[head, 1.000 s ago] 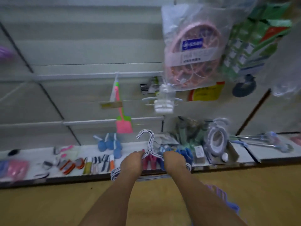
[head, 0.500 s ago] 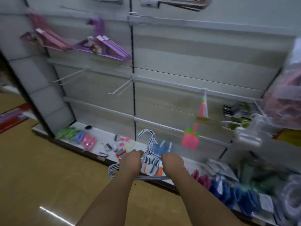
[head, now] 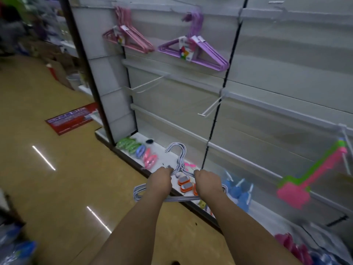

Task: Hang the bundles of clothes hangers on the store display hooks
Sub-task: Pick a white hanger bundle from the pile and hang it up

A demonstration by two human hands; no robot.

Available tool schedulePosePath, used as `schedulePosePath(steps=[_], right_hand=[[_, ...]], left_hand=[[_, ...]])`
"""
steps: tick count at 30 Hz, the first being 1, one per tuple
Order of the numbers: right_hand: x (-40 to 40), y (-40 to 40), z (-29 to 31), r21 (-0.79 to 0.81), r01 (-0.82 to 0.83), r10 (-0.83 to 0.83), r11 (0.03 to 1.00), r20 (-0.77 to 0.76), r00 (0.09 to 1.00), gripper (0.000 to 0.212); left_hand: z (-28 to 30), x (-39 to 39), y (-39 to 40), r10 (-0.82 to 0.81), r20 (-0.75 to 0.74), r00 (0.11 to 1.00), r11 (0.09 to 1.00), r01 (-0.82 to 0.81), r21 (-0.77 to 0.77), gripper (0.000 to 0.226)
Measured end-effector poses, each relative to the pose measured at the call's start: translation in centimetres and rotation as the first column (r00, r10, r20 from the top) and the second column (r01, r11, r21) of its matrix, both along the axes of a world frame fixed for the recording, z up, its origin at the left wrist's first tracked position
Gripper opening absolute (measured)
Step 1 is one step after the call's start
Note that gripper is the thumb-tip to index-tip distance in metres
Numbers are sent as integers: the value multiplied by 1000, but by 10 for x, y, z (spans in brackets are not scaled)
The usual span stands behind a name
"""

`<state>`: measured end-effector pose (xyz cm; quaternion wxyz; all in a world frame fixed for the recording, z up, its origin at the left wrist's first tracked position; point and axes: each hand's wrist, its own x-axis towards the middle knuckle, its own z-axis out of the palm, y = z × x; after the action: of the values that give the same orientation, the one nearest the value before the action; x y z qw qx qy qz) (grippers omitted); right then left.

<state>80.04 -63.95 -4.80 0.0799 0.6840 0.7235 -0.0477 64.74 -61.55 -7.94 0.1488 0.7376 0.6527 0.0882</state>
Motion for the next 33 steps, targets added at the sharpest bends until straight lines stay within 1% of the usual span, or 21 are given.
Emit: schedulePosePath(steps=[3,6,8,11,14,19,23,28,31,33], right_hand=[[-18,40,-2,29,-26,26,999,5,1000,41],[-30,80,5,36,-48,48,998,-10,999,34],[-34,104,13,36,-47,48,998,-34,998,31],[-37,136,22,18,-29,30,999,-43,999,33],[-43,165,25,26,-5,5,1000,-18,1000,33],[-51,198,32,59,34,-34,998,-7,999,32],[-56,217,43,105,91,-89,990,-22,996,33],[-71,233,59,183,238,-230,954,-66,971,31],[-85,242,73,234,272,-258,933,-91,962,26],[-95,249,87,297,294,-280,909,-91,956,21]], left_hand=[[3,-21,36,27,-18,999,1000,-27,2,38],[12,-34,76,27,-33,999,1000,-27,12,42],[20,-38,101,12,-50,999,1000,-11,16,36],[27,-42,134,-21,-82,996,999,24,38,23],[35,-48,164,-48,-95,994,998,53,46,24],[43,-56,205,-76,-62,995,994,80,68,27],[55,-60,231,-104,-34,994,981,108,163,35],[79,-69,264,-224,-42,974,938,227,262,35],[92,-80,286,-301,-38,953,896,297,329,38],[105,-91,299,-336,-32,941,866,322,382,38]])
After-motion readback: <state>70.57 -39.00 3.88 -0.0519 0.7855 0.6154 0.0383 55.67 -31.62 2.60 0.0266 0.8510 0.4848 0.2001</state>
